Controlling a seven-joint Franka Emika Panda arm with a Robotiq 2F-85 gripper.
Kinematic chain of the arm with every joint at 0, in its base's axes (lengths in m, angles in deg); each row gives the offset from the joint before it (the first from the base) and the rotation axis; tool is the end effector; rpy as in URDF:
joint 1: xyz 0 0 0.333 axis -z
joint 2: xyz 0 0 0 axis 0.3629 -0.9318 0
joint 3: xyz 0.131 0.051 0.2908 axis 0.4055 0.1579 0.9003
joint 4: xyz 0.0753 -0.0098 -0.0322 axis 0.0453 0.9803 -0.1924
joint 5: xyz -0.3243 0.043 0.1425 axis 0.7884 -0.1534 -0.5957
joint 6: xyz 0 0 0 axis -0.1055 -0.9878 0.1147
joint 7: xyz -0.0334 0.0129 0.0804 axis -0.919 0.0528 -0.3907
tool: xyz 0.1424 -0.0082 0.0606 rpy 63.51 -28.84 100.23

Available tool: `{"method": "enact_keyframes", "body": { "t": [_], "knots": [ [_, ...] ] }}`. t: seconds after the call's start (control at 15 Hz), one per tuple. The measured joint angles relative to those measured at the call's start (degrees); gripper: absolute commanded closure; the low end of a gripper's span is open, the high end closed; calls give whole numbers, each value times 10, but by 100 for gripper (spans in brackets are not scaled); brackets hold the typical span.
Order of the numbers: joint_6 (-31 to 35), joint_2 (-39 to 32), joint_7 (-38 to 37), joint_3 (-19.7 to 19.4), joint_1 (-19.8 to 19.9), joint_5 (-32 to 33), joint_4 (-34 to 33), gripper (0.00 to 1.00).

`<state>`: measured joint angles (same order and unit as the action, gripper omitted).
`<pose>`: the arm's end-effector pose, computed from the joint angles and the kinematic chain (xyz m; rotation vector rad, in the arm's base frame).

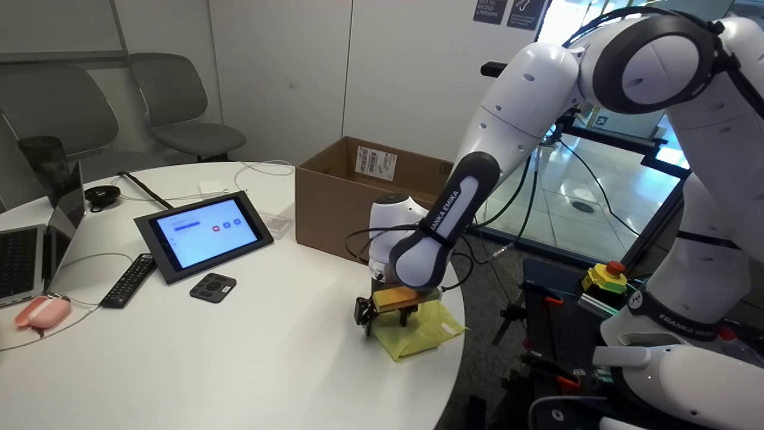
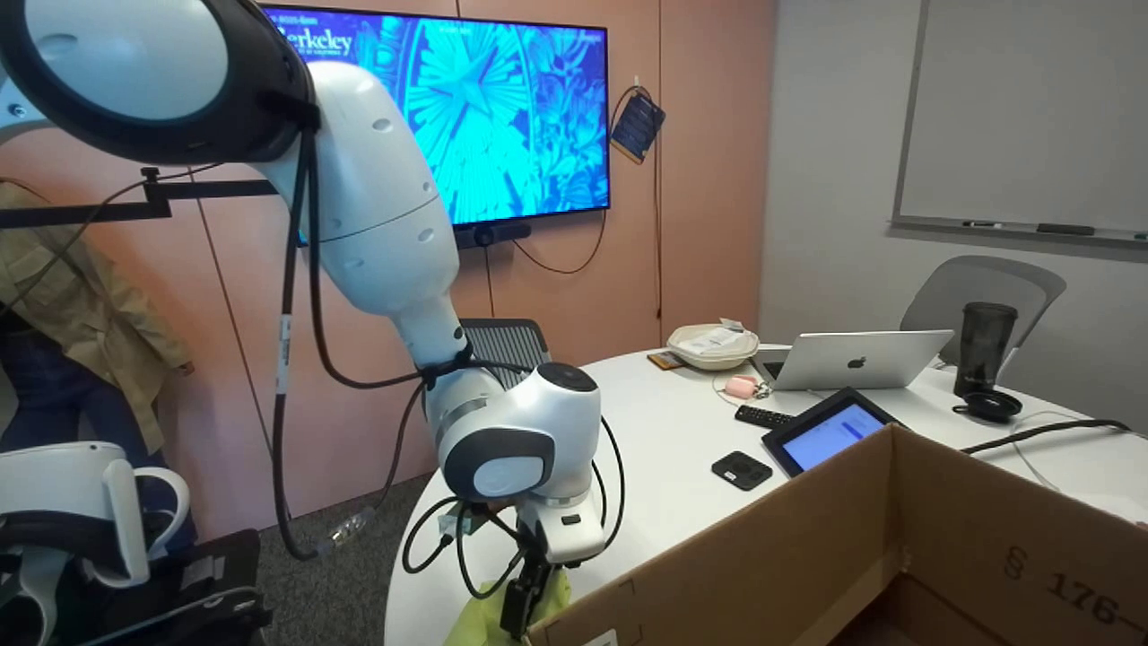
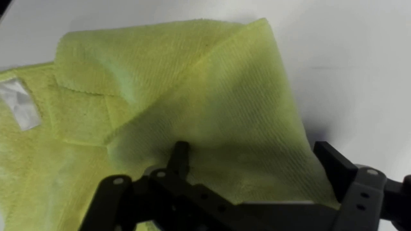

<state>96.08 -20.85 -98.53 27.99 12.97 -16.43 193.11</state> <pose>0.5266 0.0920 0.0194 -2.8512 1.2647 0.2487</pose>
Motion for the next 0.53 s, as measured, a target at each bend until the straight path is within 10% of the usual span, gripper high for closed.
{"method": "enact_keyframes", "body": {
  "t": [0.53],
  "knots": [
    [-35,-6,46,4,0,-3,-21,89]
  ]
}}
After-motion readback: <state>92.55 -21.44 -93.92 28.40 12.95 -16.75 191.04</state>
